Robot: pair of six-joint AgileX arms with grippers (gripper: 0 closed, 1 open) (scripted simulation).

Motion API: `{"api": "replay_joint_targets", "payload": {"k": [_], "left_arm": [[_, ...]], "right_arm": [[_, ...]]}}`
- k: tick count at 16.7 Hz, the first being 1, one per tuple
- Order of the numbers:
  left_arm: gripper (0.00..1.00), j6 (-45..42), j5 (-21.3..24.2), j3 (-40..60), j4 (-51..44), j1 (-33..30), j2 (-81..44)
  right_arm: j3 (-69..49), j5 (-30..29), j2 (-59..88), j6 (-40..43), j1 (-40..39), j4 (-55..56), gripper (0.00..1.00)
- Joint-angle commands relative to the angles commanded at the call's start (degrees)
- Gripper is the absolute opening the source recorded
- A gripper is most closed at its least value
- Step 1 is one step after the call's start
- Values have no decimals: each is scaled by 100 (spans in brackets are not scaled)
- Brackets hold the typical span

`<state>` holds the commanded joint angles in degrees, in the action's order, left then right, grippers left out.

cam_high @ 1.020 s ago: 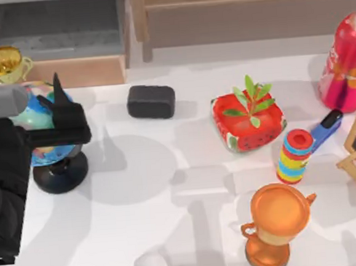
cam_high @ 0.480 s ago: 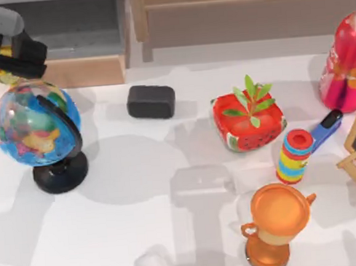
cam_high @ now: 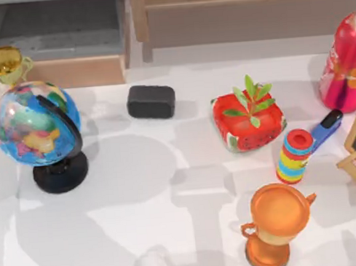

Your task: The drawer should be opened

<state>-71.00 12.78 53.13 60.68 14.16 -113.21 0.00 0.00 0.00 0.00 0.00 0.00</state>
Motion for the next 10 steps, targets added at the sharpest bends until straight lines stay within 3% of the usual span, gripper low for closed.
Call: {"api": "replay_joint_targets", "payload": {"k": [5,10], "left_arm": [[100,-1622,1133,805,544,824,-1428],[100,-1978,1387,990,664,984,-1747]], "right_arm": [[0,0,0,0,0,0,100],[0,0,0,0,0,0,100]]}}
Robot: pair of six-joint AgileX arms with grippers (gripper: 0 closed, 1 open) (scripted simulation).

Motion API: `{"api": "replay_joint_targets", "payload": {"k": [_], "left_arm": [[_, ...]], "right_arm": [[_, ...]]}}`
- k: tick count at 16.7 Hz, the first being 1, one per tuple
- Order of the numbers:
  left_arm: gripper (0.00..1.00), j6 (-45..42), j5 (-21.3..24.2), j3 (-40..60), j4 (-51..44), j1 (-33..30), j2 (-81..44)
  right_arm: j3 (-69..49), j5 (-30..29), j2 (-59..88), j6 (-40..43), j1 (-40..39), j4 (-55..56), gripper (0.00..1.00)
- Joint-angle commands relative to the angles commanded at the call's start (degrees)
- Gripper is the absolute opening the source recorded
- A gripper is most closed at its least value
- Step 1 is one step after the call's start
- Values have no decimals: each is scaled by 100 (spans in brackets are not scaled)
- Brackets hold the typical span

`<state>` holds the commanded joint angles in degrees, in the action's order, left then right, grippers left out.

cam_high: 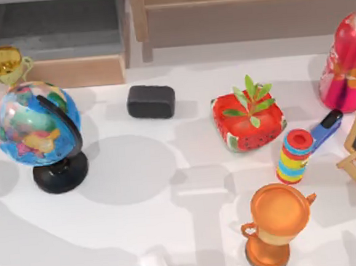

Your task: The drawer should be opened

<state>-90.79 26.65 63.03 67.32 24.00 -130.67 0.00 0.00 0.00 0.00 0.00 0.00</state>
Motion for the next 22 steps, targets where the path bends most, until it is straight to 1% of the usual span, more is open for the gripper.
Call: {"api": "replay_joint_targets", "payload": {"k": [3,9,13,22], "left_arm": [[100,7,-17,-3,-21,-27,7],[100,4,-134,613,-323,-137,-286],[100,4,-142,656,-346,-146,-307],[32,4,-142,656,-346,-146,-307]], "right_arm": [[0,0,0,0,0,0,100],[0,0,0,0,0,0,100],[0,0,0,0,0,0,100],[0,0,0,0,0,0,100]]}}
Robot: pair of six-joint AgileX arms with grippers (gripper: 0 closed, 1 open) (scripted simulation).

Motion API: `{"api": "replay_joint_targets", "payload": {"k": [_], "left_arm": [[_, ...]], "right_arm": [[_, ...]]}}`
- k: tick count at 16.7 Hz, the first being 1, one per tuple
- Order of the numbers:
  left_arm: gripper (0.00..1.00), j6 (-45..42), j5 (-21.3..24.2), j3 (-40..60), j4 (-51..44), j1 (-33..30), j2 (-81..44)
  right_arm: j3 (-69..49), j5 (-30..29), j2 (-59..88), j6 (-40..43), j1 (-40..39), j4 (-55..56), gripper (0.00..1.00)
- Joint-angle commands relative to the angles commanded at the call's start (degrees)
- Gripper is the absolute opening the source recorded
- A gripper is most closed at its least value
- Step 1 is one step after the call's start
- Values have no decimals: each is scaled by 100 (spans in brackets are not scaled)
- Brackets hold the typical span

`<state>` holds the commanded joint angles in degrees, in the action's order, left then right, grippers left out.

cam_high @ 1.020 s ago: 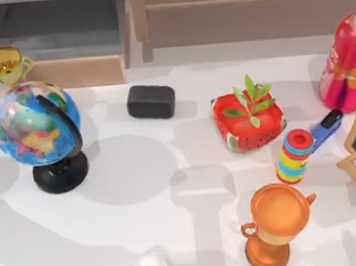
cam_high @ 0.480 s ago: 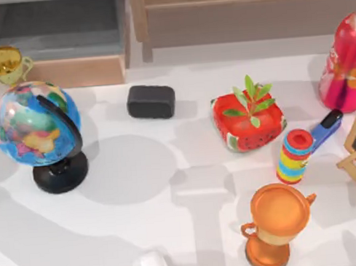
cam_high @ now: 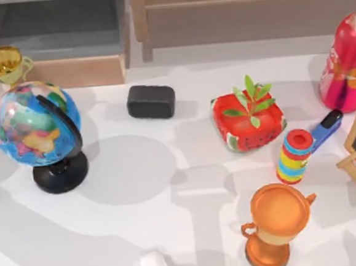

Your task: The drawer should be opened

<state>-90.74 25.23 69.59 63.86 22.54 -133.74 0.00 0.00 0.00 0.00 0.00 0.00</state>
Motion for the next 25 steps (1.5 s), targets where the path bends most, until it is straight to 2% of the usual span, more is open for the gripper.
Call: {"api": "replay_joint_targets", "payload": {"k": [4,5,15,22,25], "left_arm": [[2,0,0,0,0,0,0],[0,0,0,0,0,0,0],[0,19,24,-93,6,48,2],[0,10,349,-1413,678,370,579],[0,10,398,-1596,796,427,677]], "right_arm": [[0,0,0,0,0,0,100],[0,0,0,0,0,0,100],[0,0,0,0,0,0,100],[0,0,0,0,0,0,100],[0,0,0,0,0,0,100]]}}
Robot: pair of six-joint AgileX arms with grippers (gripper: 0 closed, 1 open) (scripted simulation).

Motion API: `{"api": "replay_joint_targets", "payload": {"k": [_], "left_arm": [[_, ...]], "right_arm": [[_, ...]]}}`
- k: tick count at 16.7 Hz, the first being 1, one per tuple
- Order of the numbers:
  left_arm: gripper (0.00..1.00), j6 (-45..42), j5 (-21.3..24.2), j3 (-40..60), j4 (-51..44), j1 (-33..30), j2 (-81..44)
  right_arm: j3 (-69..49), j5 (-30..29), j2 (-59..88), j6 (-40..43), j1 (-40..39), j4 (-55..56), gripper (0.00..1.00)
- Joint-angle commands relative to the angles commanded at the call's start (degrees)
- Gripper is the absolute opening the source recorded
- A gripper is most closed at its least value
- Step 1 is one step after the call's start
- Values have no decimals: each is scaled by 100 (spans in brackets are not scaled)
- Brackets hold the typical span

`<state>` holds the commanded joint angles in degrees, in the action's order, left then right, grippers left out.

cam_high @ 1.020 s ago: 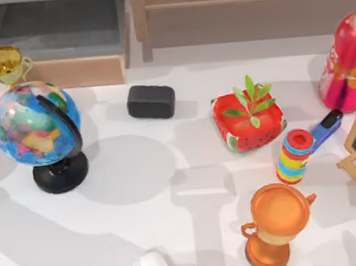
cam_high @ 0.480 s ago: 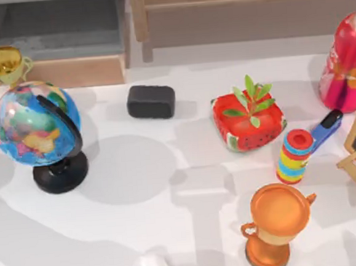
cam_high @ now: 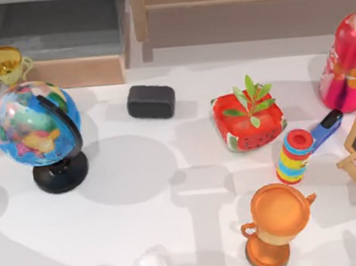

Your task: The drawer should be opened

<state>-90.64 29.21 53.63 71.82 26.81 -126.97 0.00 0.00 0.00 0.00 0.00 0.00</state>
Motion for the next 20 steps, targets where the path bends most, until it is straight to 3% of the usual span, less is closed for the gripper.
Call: {"api": "replay_joint_targets", "payload": {"k": [5,12,20], "left_arm": [[0,-2,21,-70,37,34,13],[0,-22,480,-1289,689,480,525],[0,-36,637,-1580,873,655,645]], "right_arm": [[0,0,0,0,0,0,100],[0,0,0,0,0,0,100],[0,0,0,0,0,0,100]]}}
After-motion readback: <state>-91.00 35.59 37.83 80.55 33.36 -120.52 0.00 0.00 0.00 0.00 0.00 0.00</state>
